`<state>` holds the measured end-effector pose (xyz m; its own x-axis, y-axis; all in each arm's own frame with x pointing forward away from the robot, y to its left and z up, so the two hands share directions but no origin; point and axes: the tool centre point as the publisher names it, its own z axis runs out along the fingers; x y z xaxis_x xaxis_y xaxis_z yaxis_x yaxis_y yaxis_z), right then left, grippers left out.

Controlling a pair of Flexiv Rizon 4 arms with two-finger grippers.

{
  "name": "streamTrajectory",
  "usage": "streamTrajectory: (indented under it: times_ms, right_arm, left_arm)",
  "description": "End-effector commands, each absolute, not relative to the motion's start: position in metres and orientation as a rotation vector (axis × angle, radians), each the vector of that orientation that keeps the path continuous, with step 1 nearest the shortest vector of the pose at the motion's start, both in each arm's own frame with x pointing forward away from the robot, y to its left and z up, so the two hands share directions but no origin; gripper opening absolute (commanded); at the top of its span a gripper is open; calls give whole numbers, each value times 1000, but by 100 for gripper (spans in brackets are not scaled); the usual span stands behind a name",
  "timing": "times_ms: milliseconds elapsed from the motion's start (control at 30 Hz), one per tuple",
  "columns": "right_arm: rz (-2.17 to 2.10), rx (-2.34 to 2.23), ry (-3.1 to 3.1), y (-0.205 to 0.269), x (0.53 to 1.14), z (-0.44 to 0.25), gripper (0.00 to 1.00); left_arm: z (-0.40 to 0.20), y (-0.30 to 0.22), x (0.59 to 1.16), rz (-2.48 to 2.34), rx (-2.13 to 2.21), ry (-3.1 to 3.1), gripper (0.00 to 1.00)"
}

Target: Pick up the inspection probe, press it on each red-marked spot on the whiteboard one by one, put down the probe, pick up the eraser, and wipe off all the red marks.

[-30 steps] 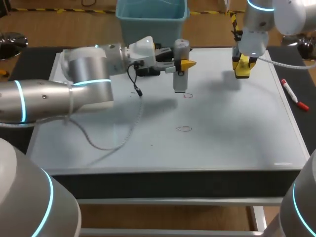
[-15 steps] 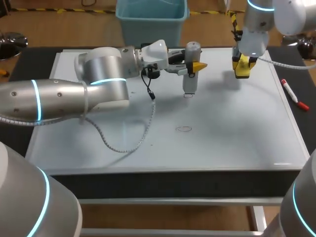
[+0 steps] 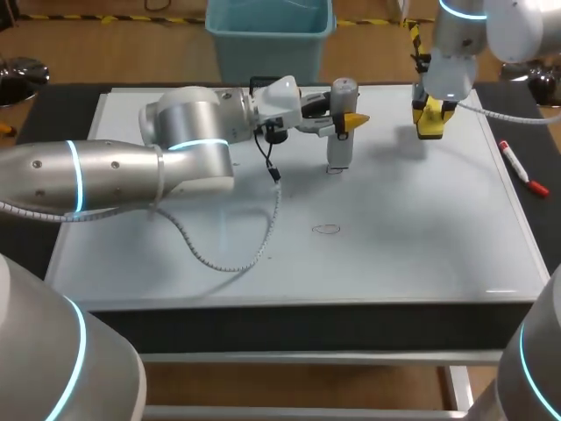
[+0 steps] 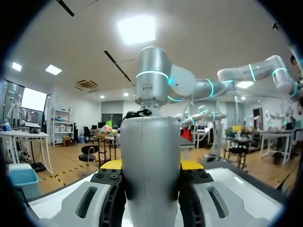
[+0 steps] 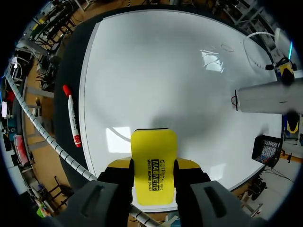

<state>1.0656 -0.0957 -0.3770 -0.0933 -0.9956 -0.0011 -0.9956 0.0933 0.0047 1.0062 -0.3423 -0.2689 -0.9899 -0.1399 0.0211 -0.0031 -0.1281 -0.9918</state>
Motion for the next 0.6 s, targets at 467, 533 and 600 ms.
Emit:
streamTrajectory:
  times_ms: [467,533,600]
  right_arm:
    - [-3,2115,-2316,-96,1067,-376,0]
    - [-3,2115,-2316,-96,1067,-376,0]
    - [-3,2115,-2316,-96,1067,-376,0]
  left_arm:
    - [-283,-333,1011,-2314,-140,2016,0]
    - [-284,-332,1011,-2316,-141,2016,0]
    - [-285,-332,1011,-2317,-143,2015,0]
